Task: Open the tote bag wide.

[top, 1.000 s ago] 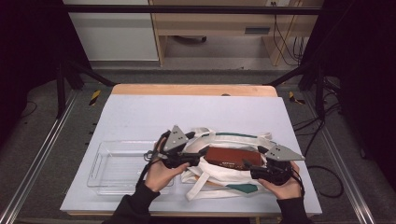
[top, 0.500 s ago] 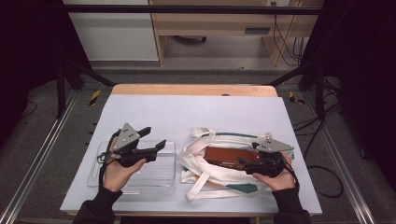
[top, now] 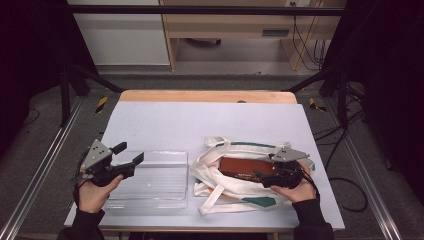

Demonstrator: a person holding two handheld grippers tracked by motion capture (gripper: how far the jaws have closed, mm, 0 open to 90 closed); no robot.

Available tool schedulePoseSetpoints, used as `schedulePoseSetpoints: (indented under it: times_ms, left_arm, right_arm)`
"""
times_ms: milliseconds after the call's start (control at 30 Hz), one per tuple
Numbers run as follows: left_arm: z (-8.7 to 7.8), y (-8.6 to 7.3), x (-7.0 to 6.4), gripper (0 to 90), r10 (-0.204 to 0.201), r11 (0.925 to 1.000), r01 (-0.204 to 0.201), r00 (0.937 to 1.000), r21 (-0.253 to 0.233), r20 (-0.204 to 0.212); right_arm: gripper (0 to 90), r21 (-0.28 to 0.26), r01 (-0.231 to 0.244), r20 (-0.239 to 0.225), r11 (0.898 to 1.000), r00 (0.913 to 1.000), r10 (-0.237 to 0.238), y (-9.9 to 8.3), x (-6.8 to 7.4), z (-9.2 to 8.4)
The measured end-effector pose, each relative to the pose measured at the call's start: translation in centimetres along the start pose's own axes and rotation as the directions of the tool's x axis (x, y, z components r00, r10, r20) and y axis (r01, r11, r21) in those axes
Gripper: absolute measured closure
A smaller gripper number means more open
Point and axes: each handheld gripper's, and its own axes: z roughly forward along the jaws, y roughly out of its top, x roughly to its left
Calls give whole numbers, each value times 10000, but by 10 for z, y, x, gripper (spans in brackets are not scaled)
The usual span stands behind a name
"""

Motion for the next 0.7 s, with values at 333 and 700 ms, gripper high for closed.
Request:
schedulePoseSetpoints:
  times_ms: [333,700]
  left_arm:
    - [-2,-6,18,375,250,9996,-243,9974,110,-671]
    - [0,-14,27,415,357,9989,-375,9975,-288,-610]
  right_arm:
    - [175,606,47,-183,9981,9998,-36,-5,-9,11]
    - [126,1485,905,-400,9848,9955,-854,-6,-1,33]
